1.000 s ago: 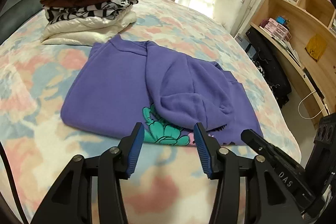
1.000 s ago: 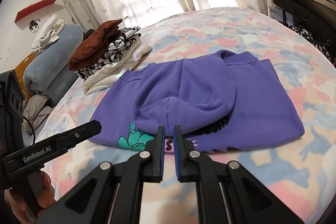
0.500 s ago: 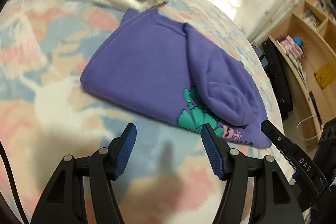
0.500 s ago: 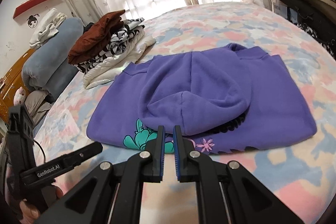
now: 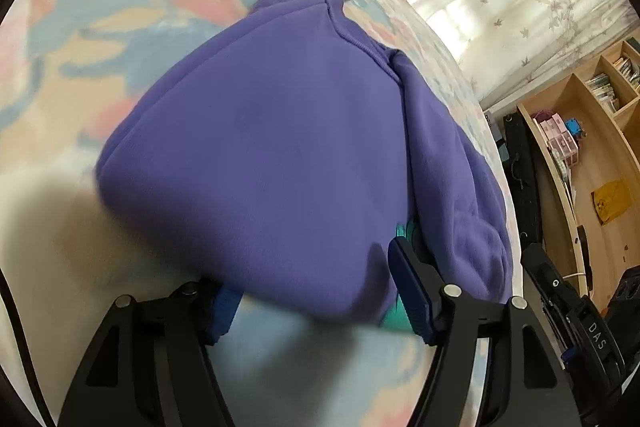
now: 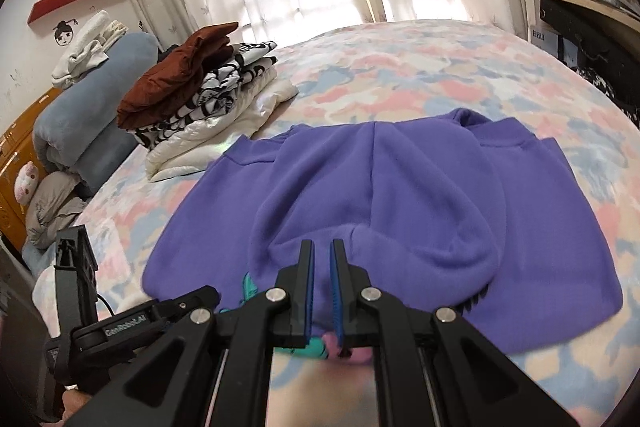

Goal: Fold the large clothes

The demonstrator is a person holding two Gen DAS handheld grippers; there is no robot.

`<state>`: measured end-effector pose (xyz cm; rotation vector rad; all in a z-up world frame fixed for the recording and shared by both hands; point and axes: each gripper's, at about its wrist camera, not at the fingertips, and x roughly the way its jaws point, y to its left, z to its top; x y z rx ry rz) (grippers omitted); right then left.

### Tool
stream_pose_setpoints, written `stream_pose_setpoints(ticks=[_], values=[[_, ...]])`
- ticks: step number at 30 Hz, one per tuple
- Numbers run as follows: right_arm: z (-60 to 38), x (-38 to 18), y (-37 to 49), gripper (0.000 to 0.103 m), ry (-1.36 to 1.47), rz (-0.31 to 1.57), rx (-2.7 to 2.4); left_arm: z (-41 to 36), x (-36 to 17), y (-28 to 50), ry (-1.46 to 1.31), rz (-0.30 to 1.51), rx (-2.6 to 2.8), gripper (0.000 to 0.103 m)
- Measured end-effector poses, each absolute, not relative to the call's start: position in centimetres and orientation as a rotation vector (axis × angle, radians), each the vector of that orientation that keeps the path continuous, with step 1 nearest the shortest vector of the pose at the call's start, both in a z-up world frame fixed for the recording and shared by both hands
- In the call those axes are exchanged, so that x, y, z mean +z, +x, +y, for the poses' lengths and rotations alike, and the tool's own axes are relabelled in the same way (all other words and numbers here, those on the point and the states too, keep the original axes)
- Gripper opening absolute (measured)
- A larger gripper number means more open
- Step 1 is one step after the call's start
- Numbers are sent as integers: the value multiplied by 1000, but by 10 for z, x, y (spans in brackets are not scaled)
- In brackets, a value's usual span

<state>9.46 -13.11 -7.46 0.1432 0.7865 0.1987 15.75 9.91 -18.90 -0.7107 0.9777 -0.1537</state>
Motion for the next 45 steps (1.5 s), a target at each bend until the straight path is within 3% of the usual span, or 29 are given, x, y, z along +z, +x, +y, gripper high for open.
stream_pose_setpoints(ticks=[4, 7, 9, 12, 20, 32, 40, 45], values=[[-131, -84, 117, 7, 127, 788, 167, 103, -187, 178, -740, 936, -147, 67], [-134, -106, 133, 7, 135, 855, 140, 106, -182, 186, -721, 889, -108, 49], [-135, -123, 138, 8, 136, 906, 133, 105, -176, 186, -680, 852, -87, 27], [-135, -131, 134, 8, 136, 890, 142, 89, -154, 182, -554, 765, -88, 20], [-148, -136, 133, 8, 212, 899, 181, 4, -77, 171, -182, 531, -201, 18], [-221, -125, 124, 11, 544, 1003, 366, -110, -29, 176, -28, 507, -409, 18], [-331, -72, 56, 11, 515, 773, 74, -213, -40, 180, 84, 577, -496, 20], [-388, -73, 35, 11, 579, 705, -56, -279, -77, 182, 198, 662, -548, 23]])
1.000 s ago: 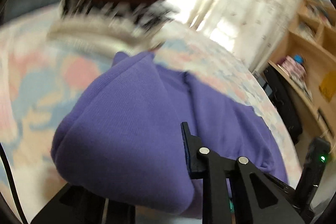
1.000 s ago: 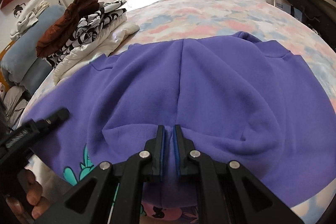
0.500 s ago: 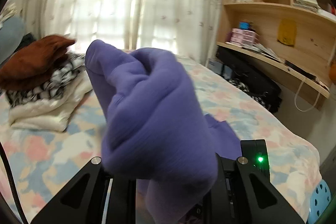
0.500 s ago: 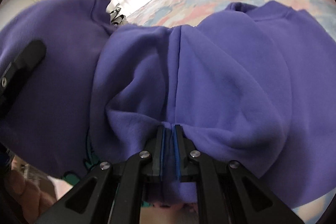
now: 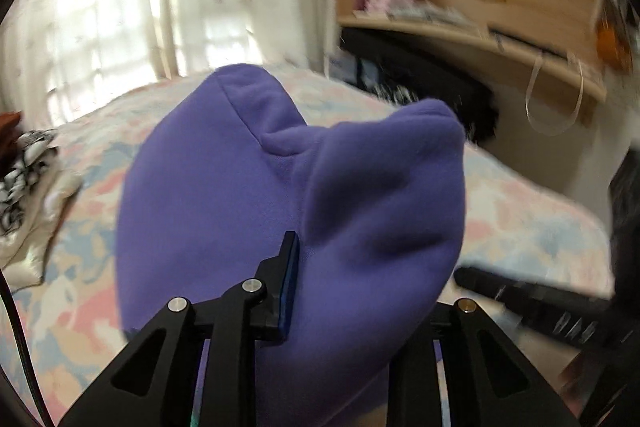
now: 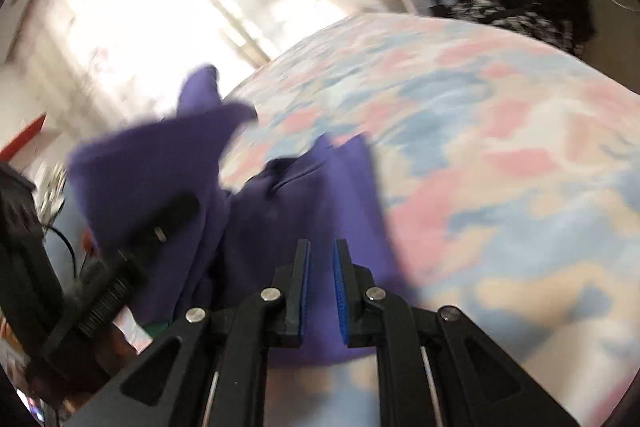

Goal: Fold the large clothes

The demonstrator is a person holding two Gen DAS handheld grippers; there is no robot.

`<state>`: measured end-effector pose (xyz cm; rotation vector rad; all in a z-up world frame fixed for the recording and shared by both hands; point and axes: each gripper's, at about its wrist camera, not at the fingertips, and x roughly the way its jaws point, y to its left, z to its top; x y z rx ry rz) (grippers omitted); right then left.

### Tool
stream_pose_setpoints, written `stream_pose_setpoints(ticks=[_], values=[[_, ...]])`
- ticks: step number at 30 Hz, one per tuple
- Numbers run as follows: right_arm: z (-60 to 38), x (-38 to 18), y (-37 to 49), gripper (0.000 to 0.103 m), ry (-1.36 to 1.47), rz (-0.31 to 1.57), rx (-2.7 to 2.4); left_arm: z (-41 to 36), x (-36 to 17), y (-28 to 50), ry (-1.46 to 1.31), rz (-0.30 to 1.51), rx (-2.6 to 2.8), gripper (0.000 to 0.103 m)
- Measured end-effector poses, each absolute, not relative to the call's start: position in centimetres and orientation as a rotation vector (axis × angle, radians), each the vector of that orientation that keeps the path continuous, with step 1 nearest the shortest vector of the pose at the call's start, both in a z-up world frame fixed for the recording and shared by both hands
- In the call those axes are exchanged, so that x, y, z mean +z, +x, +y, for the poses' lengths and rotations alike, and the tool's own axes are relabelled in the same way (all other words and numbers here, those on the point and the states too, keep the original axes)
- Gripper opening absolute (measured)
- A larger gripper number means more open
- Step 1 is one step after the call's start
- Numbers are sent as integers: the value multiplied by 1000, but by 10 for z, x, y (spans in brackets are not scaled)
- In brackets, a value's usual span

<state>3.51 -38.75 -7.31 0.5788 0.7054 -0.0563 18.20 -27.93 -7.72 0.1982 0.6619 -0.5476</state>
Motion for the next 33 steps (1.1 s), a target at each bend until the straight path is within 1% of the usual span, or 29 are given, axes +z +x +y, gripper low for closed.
stream_pose_setpoints(ticks=[5, 8, 12, 13, 14, 15, 16, 17, 18, 20, 24, 25, 26, 27, 28, 29, 31, 33], values=[[-416, -96, 28, 11, 648, 740, -103, -314, -132, 183, 355, 734, -520, 26], [-419, -108, 27, 11, 675, 768, -97, -319, -141, 180, 398, 709, -514, 26], [-421, -112, 33, 11, 681, 776, -91, -316, -138, 179, 389, 716, -537, 33], [-421, -111, 33, 11, 681, 775, -91, -314, -137, 179, 381, 717, -545, 36], [-420, -109, 31, 11, 678, 772, -90, -311, -134, 179, 363, 721, -563, 42], [-419, -107, 31, 11, 674, 770, -88, -310, -130, 178, 345, 727, -579, 54], [-419, -106, 30, 11, 671, 769, -88, -310, -125, 176, 329, 733, -591, 58], [-419, -105, 29, 11, 669, 768, -87, -306, -121, 175, 298, 742, -614, 68], [-419, -104, 28, 11, 667, 768, -87, -305, -117, 175, 280, 744, -627, 76], [-418, -101, 25, 11, 662, 765, -88, -299, -112, 172, 238, 747, -652, 78], [-417, -93, 19, 11, 655, 761, -94, -286, -101, 167, 161, 790, -706, 78], [-417, -90, 18, 14, 651, 763, -94, -281, -97, 165, 137, 803, -721, 78], [-416, -88, 17, 23, 650, 762, -91, -276, -92, 163, 115, 815, -734, 78], [-416, -84, 16, 28, 650, 760, -85, -271, -87, 161, 98, 822, -739, 78], [-415, -80, 16, 38, 649, 755, -78, -265, -81, 158, 80, 827, -745, 78], [-414, -77, 16, 44, 644, 752, -72, -260, -75, 156, 60, 828, -752, 78], [-410, -69, 18, 47, 616, 753, -59, -244, -61, 153, 30, 824, -748, 79], [-406, -60, 23, 47, 581, 758, -38, -228, -49, 156, 8, 818, -730, 85]])
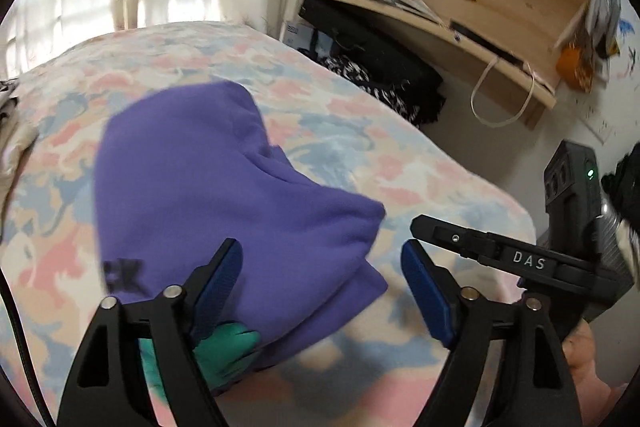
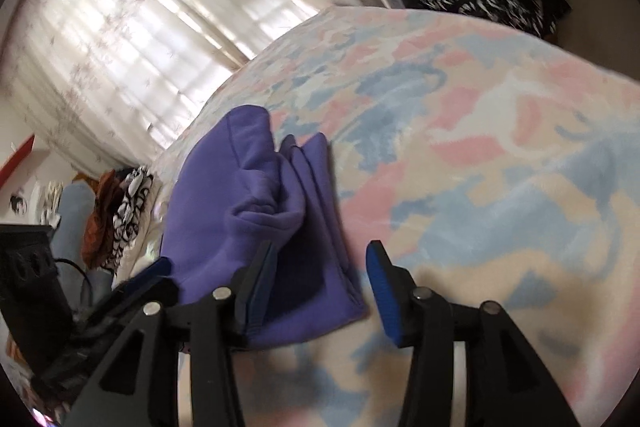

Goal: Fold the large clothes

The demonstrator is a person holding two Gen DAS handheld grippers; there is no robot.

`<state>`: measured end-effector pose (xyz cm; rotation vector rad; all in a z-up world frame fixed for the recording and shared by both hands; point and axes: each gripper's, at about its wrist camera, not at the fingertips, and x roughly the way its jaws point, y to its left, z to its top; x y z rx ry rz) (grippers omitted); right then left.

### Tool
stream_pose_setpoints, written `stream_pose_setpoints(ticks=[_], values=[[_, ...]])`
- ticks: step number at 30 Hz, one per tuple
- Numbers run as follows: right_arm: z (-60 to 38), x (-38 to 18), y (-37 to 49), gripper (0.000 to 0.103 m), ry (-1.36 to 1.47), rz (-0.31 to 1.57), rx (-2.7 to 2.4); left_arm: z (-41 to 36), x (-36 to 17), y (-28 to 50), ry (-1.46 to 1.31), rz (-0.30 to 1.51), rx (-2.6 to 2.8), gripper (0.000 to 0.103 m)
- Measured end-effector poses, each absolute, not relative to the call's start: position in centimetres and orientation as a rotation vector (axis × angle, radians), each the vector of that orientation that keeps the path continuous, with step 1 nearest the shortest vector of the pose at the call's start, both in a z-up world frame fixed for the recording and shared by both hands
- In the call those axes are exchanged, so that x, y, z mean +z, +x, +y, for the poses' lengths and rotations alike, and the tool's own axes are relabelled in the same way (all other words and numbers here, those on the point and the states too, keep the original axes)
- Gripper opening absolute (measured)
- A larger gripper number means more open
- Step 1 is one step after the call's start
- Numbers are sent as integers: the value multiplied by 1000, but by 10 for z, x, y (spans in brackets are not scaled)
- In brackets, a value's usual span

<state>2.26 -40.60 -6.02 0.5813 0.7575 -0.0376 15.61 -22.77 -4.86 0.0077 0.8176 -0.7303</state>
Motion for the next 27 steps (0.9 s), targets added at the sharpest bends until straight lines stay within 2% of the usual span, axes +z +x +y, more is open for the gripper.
stream_pose_setpoints(ticks=[4, 7, 13, 17, 18, 19, 20, 27], values=[[-397, -45, 43, 48, 530, 782, 35, -195, -36, 171, 31, 787, -629, 87], [-396, -44, 66, 48, 541, 823, 108, -170, -46, 194, 32, 846, -578, 87], [-393, -72, 127, 48, 556, 981, 201, -137, -91, 240, -40, 1043, -554, 87], [-385, -98, 157, 48, 576, 1082, 321, -138, -106, 253, -70, 1062, -605, 88], [-382, -104, 163, 46, 571, 1100, 330, -141, -108, 257, -68, 1062, -602, 89], [-380, -108, 167, 31, 563, 1108, 332, -143, -111, 261, -72, 1067, -604, 89], [-377, -113, 169, 22, 550, 1112, 323, -146, -113, 264, -75, 1073, -606, 89], [-368, -98, 129, 16, 457, 1001, 260, -172, -107, 261, 62, 1048, -561, 88]])
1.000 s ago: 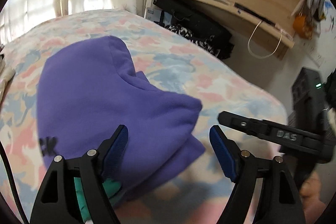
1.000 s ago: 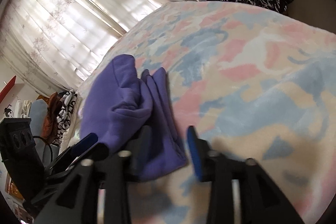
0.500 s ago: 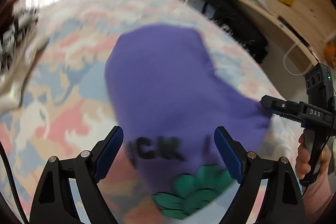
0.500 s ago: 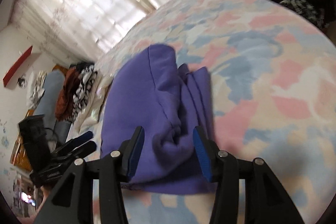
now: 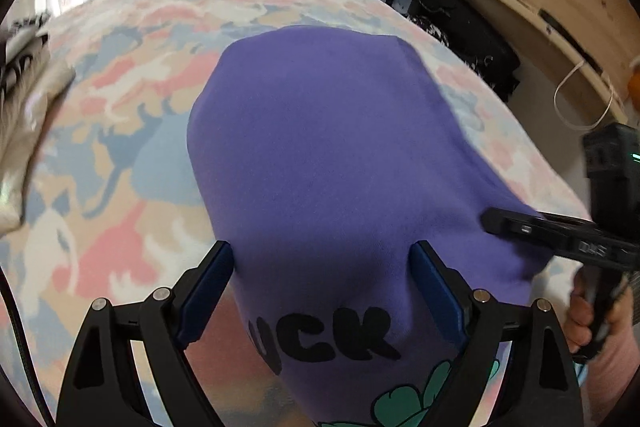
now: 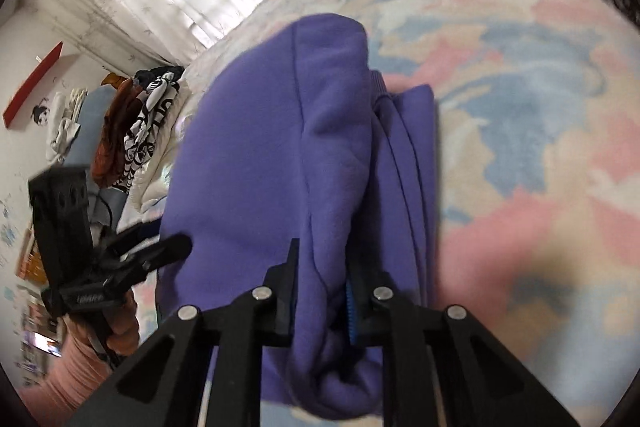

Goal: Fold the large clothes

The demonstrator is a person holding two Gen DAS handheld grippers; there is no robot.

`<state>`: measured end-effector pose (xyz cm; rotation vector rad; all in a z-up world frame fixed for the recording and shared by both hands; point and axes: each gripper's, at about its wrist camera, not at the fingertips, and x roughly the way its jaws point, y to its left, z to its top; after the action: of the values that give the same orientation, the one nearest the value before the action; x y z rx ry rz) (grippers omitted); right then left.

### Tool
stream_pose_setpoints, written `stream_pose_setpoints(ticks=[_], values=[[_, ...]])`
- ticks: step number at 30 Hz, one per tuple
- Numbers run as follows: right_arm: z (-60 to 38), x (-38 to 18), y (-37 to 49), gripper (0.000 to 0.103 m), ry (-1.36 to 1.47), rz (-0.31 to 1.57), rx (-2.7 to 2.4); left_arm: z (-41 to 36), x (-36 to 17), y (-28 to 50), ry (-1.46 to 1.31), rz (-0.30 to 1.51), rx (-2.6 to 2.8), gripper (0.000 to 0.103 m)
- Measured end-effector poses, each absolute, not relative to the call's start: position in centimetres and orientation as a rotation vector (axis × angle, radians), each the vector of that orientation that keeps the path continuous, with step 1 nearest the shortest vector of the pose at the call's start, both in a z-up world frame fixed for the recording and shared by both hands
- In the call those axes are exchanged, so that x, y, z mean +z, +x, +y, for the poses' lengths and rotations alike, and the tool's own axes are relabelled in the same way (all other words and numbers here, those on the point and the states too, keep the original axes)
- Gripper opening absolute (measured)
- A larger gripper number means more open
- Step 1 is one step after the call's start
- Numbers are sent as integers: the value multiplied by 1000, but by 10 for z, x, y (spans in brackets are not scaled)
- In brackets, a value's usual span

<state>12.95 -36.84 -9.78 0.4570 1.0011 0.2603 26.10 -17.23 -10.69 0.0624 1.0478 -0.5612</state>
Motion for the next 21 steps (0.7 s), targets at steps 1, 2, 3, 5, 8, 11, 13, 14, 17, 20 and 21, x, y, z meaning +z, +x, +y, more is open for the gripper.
stream_pose_setpoints(ticks=[1, 2, 3, 5, 8, 11, 13, 14, 17, 20, 21], values=[[-370, -96, 123, 16, 459, 989, 255, -176, -107, 258, 80, 1046, -560, 88], [-372, -97, 115, 16, 465, 980, 246, -179, -107, 255, 96, 1041, -560, 88], [-373, -101, 106, 16, 466, 976, 232, -181, -107, 253, 109, 1036, -560, 88], [-373, -112, 99, 15, 458, 985, 202, -191, -110, 245, 165, 1013, -551, 88], [-373, -135, 96, 15, 456, 968, 161, -205, -113, 234, 244, 951, -527, 90], [-376, -143, 96, 15, 496, 958, 123, -212, -117, 230, 261, 900, -508, 98], [-375, -140, 93, 15, 512, 970, 102, -209, -118, 231, 212, 902, -502, 100], [-372, -138, 89, 15, 497, 975, 95, -208, -119, 231, 203, 897, -502, 101], [-365, -139, 78, 14, 440, 976, 85, -204, -124, 230, 181, 866, -518, 102], [-370, -142, 80, 14, 476, 975, 85, -202, -126, 231, 161, 845, -516, 102], [-369, -142, 84, 14, 487, 977, 88, -201, -126, 230, 153, 845, -513, 102]])
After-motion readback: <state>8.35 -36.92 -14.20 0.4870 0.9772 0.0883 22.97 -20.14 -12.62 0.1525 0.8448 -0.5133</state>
